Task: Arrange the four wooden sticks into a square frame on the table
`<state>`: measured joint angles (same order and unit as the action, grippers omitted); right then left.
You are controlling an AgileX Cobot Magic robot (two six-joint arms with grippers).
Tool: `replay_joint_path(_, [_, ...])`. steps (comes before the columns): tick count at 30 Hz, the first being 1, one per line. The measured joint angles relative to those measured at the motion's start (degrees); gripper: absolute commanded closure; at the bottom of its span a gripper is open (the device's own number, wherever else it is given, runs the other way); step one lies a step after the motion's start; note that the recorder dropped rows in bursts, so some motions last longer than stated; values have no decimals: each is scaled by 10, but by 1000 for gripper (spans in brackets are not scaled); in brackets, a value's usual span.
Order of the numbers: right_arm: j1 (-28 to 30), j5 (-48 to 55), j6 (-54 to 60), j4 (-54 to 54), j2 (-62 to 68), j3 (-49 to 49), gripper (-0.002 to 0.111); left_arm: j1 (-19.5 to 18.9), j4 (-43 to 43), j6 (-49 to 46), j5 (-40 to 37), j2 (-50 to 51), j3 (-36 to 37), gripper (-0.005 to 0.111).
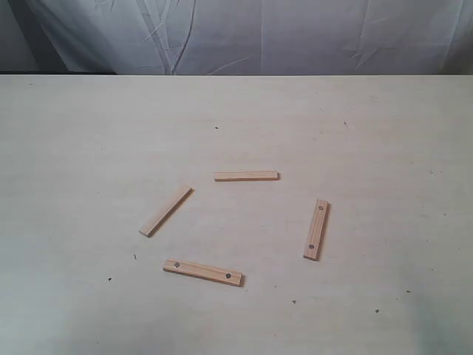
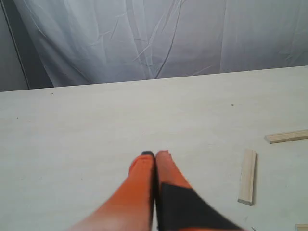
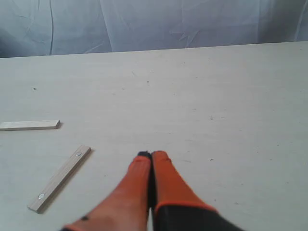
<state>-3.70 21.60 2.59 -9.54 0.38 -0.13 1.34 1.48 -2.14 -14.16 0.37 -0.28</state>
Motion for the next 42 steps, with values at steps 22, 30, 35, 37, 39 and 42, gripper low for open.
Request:
replay_joint_path(22, [0,0,0,0,0,0,108,0,0,0,0,0,0,107])
replay_joint_path(30, [0,-19,0,0,0,0,108,0,0,0,0,0,0,107])
replay_joint_path(35, [0,-100,0,0,0,0,108,0,0,0,0,0,0,107])
replay_joint_path(37, [0,-141,0,0,0,0,108,0,0,0,0,0,0,107])
replay_joint_path(39, [0,-174,0,0,0,0,108,0,0,0,0,0,0,107])
replay_joint_path(42, [0,-216,0,0,0,0,108,0,0,0,0,0,0,107])
